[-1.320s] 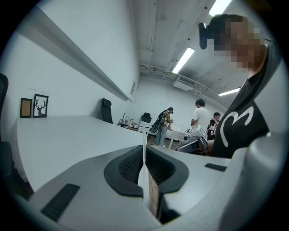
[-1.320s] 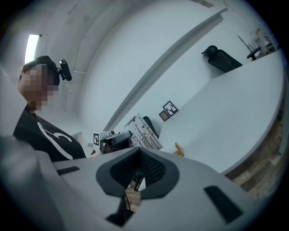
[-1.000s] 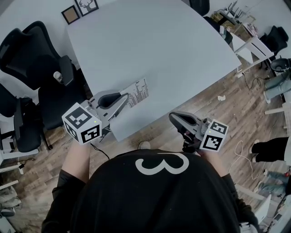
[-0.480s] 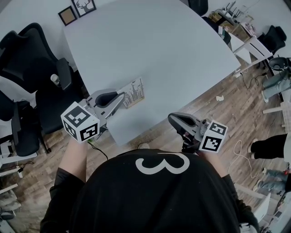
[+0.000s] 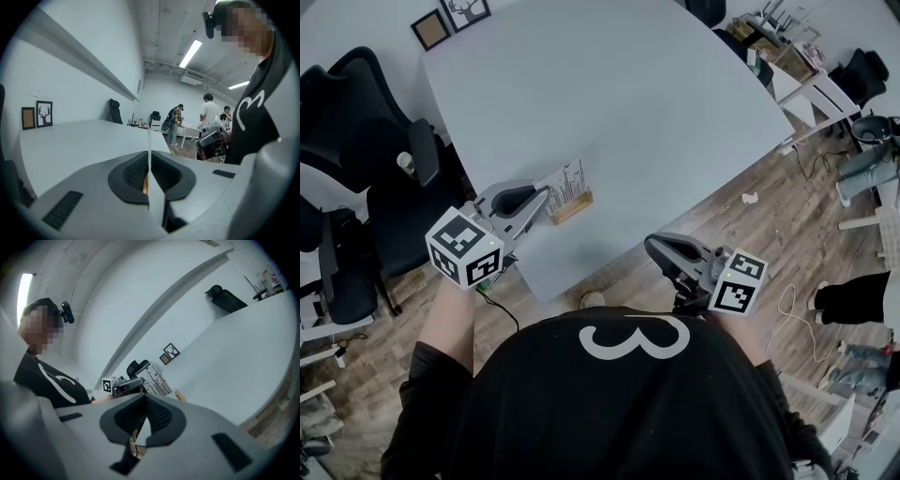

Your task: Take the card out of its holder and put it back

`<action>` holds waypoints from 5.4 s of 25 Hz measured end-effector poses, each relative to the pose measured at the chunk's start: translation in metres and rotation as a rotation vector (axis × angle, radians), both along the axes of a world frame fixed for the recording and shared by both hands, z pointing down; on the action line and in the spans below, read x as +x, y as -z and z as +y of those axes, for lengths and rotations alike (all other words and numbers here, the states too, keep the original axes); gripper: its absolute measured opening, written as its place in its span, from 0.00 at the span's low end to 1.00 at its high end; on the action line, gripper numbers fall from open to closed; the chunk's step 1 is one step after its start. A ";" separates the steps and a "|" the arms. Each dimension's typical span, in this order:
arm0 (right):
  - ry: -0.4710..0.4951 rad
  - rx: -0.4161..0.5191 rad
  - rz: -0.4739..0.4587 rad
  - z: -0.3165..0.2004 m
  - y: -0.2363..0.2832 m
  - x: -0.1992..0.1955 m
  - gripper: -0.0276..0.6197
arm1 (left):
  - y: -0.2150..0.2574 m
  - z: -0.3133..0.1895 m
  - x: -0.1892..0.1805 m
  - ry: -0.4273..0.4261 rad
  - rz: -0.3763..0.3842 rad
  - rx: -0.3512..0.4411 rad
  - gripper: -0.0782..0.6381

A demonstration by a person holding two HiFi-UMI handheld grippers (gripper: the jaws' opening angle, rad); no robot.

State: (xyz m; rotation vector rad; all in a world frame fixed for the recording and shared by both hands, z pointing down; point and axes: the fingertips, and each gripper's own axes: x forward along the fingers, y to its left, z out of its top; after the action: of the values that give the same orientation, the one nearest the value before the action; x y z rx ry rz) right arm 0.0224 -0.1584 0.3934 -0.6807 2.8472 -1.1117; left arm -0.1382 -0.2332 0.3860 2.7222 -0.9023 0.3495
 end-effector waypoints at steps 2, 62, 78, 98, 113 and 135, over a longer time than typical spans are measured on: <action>0.001 -0.002 -0.001 -0.001 0.000 -0.001 0.06 | -0.003 -0.002 -0.001 0.002 -0.005 -0.006 0.14; 0.001 -0.050 0.030 -0.015 -0.015 0.001 0.06 | -0.037 0.003 0.003 -0.060 -0.032 0.013 0.14; 0.003 -0.051 0.024 -0.014 -0.018 0.003 0.06 | -0.070 0.008 0.005 -0.052 -0.063 -0.065 0.14; 0.130 0.008 -0.008 0.033 0.010 0.009 0.06 | -0.036 0.066 -0.021 0.287 0.224 -0.282 0.28; 0.213 0.136 -0.144 0.146 0.070 0.065 0.06 | 0.056 0.230 0.137 0.109 0.298 -0.197 0.13; 0.201 0.199 -0.163 0.276 0.087 0.126 0.05 | 0.089 0.357 0.217 0.117 0.413 -0.138 0.13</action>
State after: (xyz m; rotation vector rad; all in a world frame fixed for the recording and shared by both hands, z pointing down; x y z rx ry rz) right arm 0.1489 0.1177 0.3062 -0.2846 2.8788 -0.8397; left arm 0.0786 0.1243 0.2969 2.4657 -0.8739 -0.1641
